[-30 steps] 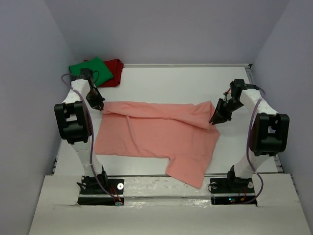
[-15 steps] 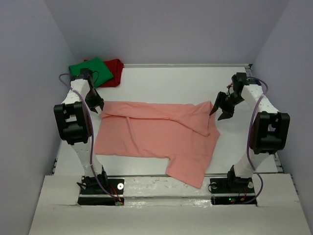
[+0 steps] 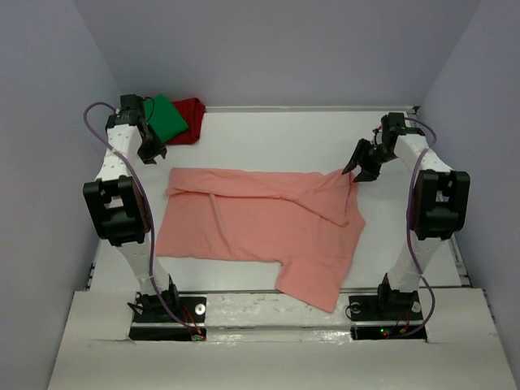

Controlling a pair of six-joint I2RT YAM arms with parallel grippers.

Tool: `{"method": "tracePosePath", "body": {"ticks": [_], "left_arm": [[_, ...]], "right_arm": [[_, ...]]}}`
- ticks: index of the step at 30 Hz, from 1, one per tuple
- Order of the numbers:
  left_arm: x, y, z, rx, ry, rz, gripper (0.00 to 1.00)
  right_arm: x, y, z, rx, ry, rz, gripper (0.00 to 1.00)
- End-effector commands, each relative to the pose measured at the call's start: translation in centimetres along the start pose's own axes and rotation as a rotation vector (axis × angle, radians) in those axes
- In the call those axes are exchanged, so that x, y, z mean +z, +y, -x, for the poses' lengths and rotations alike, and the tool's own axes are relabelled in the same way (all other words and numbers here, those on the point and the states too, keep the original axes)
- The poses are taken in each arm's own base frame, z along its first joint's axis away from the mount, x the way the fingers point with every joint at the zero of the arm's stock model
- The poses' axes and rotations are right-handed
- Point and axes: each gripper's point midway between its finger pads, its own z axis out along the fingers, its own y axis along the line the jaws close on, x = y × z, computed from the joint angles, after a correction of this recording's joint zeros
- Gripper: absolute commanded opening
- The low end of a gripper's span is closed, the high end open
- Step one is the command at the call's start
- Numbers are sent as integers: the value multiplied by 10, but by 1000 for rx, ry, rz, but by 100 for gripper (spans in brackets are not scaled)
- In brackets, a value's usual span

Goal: Fold and stack the t-shirts
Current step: Fold the flattened tshirt in 1/3 of the way

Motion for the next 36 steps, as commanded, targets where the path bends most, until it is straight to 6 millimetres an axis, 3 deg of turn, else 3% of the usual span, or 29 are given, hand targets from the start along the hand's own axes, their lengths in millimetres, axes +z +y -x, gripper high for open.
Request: {"method": "tracePosePath", "body": {"ticks": [1,3,14,25,27,28,29,30,36], "left_arm": [[4,-14,4,35,-16,-87,42],[18,-20,3,53,-18,-124,42],[53,-37,-7,61,40,-210,41],[51,-45,-6,88,56,-217,41],[51,-45,-6,88,55,-219,41],[51,-46,-6,89,58,-219,41],[52,-46,-6,89,59,-220,41],[54,-46,-8,91,66,-218,41],[64,-50,-20,103,106,-221,41]], "right_arm": [[1,15,38,-49,-107,56,56],[12,13,46,-54,-103,56,57],[29,13,72,-69,-146,60,57],[56,-2,64,-39,-98,44,55],[58,-3,63,-38,-94,46,44],[59,-4,63,-37,-96,43,17],[60,-5,63,-35,-96,39,5],[61,-6,65,-34,-100,34,0],[63,-5,69,-37,-101,39,0]]}}
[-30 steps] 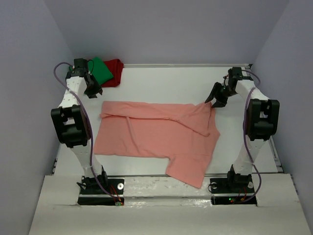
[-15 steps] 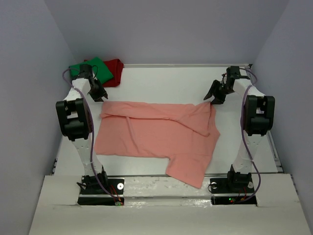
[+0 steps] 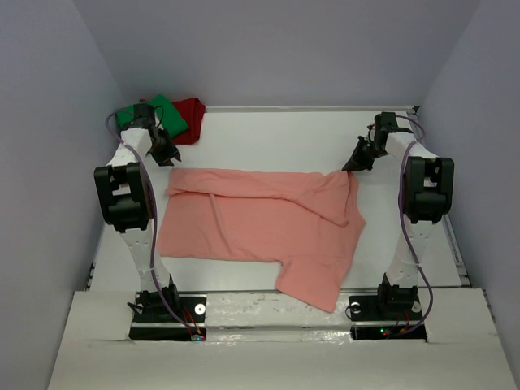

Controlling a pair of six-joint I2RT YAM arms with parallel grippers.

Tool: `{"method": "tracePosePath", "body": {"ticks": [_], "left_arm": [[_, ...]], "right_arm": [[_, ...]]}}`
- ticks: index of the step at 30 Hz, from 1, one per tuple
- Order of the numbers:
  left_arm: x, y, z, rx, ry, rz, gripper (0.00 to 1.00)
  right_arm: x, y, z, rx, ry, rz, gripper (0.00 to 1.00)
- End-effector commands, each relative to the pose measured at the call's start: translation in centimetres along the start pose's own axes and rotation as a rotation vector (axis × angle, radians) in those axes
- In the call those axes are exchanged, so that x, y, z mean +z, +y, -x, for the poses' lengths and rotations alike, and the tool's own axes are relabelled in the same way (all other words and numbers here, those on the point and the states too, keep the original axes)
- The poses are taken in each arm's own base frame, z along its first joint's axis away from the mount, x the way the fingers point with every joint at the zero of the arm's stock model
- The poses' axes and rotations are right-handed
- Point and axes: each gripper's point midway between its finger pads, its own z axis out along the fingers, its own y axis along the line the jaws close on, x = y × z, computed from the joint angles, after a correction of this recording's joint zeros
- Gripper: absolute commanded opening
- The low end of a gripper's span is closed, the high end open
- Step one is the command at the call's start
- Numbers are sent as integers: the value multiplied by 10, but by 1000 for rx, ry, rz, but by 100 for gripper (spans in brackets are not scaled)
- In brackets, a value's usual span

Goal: Fold and stack the t-shirts
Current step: Fold the flattened tshirt in 1/3 of the way

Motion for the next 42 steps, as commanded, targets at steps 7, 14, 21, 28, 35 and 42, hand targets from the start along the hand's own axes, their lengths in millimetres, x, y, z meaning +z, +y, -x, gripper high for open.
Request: {"method": "tracePosePath", "body": {"ticks": [7,14,21,28,35,42], "left_arm": [[23,-2,-11,36,67,19,41],[42,10,-21,35,127,111,43],[58,30,-29,33,173,254,18],[72,39,-41,55,226,317,0],[67,56,-36,37,191,408,0],[63,67,-44,-10,203,417,0]], "right_arm": [[2,1,14,-15,-37,12,0],[1,2,15,-13,-39,18,0],[2,2,17,-12,-44,12,0],[2,2,20,-14,-48,5,0],[7,-1,28,-3,-56,-18,0],[19,8,56,1,-79,9,0]]}}
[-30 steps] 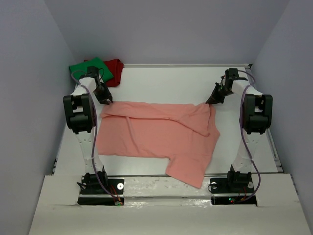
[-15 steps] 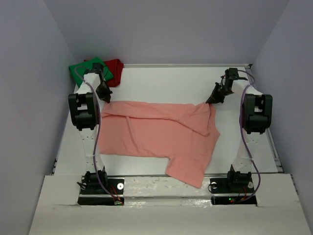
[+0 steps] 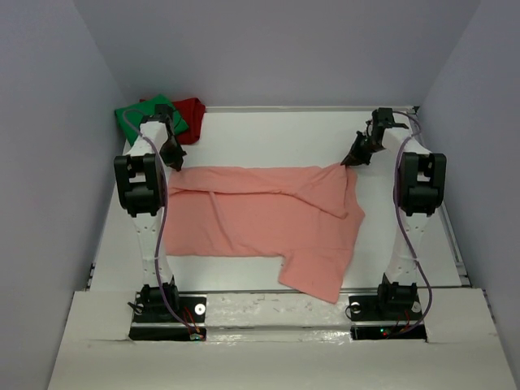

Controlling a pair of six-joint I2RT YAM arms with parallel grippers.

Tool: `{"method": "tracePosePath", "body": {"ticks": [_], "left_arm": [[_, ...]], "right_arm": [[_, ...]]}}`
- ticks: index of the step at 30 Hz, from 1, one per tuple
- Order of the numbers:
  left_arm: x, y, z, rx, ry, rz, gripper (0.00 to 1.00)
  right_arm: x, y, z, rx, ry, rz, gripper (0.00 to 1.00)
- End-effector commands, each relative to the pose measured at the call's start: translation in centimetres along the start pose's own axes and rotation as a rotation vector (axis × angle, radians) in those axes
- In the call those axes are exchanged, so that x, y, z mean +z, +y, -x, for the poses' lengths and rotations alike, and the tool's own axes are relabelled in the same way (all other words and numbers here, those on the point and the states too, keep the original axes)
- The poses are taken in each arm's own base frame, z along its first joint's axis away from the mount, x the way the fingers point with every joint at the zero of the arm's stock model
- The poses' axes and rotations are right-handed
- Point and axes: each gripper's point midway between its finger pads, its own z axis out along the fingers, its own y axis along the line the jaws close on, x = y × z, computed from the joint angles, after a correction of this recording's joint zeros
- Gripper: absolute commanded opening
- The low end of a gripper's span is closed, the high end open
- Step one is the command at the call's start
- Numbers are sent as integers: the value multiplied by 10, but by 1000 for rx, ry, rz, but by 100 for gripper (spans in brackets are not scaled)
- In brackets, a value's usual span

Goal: Fold and stack the t-shirts
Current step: Fold the flattened tshirt in 1/3 of the way

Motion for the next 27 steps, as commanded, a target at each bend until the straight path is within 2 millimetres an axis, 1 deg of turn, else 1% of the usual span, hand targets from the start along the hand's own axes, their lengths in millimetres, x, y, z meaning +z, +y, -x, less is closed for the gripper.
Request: {"method": "tracePosePath", "body": {"ticks": [1,5,6,9,12,13,16,18,19,20,21,22,23,25,26,27], "left_arm": [[25,42,-31,-28,99,138,0],[26,50,-36,-49,105,148,0],[26,55,-36,-62,108,152,0],[29,60,-34,-77,107,160,0],[31,65,-28,-89,102,164,0],[30,65,-22,-92,90,159,0],[31,63,-17,-89,88,154,0],[27,60,-9,-91,63,138,0],[23,58,-5,-96,47,133,0],[21,58,-2,-96,36,130,0],[17,57,1,-96,22,125,0],[15,56,3,-92,13,120,0],[10,55,8,-94,-7,112,0],[5,50,12,-84,-23,84,0],[0,47,17,-82,-39,68,0],[-3,45,19,-82,-45,58,0]], "right_arm": [[-1,12,33,-7,-70,24,0],[6,17,47,-2,-79,42,0],[5,20,50,-4,-82,49,0],[6,24,60,-17,-102,58,0],[8,28,70,-34,-125,72,0],[7,32,72,-38,-124,89,0],[7,36,75,-44,-127,111,0],[2,41,78,-59,-149,126,0],[-4,46,81,-75,-180,143,1],[-8,48,83,-84,-199,148,4],[-11,49,85,-90,-211,148,10],[-14,53,86,-103,-219,165,21],[-16,55,86,-110,-220,170,26],[-17,54,85,-116,-221,169,33],[-23,58,87,-126,-237,176,38],[-23,57,84,-128,-236,174,39]]}}
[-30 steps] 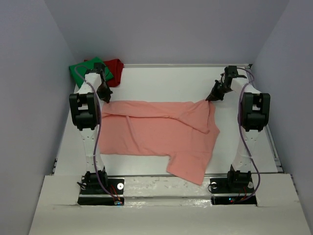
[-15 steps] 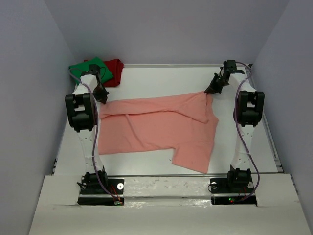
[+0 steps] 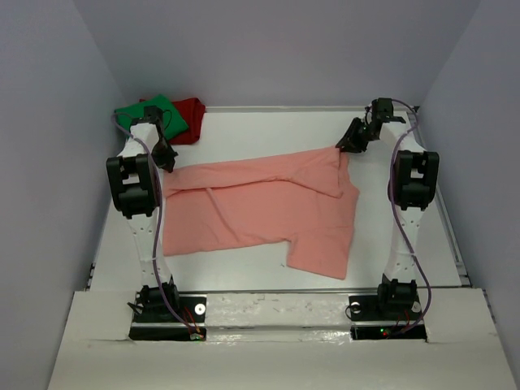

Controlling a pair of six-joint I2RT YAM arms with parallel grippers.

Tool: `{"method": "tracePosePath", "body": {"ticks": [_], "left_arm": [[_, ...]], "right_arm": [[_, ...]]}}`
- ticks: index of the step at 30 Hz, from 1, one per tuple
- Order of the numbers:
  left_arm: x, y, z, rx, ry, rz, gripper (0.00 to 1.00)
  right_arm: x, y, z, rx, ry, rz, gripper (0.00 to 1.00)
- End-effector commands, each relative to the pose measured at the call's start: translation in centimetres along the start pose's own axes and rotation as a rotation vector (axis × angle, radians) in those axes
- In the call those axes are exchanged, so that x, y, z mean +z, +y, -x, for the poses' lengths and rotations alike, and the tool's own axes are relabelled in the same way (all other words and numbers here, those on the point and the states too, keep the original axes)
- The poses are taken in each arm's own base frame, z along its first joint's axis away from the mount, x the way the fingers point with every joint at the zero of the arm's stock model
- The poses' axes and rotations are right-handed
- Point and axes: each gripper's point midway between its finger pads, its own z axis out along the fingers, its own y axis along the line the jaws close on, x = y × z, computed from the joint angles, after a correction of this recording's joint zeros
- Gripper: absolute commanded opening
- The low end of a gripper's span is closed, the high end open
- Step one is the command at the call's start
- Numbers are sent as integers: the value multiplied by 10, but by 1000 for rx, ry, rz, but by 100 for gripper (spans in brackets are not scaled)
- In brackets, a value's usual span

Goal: Fold and stack the t-shirts
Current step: Fold the flattened tshirt in 1/3 of the way

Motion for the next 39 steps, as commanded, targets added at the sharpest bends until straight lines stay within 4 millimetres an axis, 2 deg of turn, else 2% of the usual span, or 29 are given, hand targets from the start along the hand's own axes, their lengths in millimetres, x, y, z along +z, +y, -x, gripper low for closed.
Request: {"method": "tracePosePath", "body": {"ticks": [1,4,8,10,12,14,15,16,21,26,27,33,39], "left_arm": [[-4,12,10,15,-29,17,0],[-16,3,17,21,-55,-19,6],[-35,-15,24,48,-99,-59,10],[-41,-23,24,57,-100,-79,13],[-42,-28,21,62,-94,-80,14],[-42,-30,20,66,-91,-84,17],[-44,-32,19,62,-91,-90,19],[-43,-32,16,60,-85,-93,22],[-43,-31,15,58,-83,-92,22],[-43,-31,13,74,-78,-89,22],[-44,-30,13,77,-76,-88,22],[-43,-30,13,90,-68,-83,22],[-44,-30,14,97,-67,-83,22]], "right_arm": [[-41,33,32,-94,-139,67,40],[-59,43,40,-133,-192,72,41],[-90,54,52,-182,-259,37,41],[-103,68,48,-196,-249,81,41],[-108,77,40,-191,-216,124,41],[-100,94,14,-187,-117,201,41],[-98,95,7,-178,-84,223,41],[-91,108,-16,-179,1,272,41],[-56,111,-63,-183,154,292,41],[-30,113,-87,-156,237,300,50],[-23,114,-93,-153,257,301,50],[-8,113,-104,-154,288,295,51],[10,106,-132,-148,352,285,51]]}}
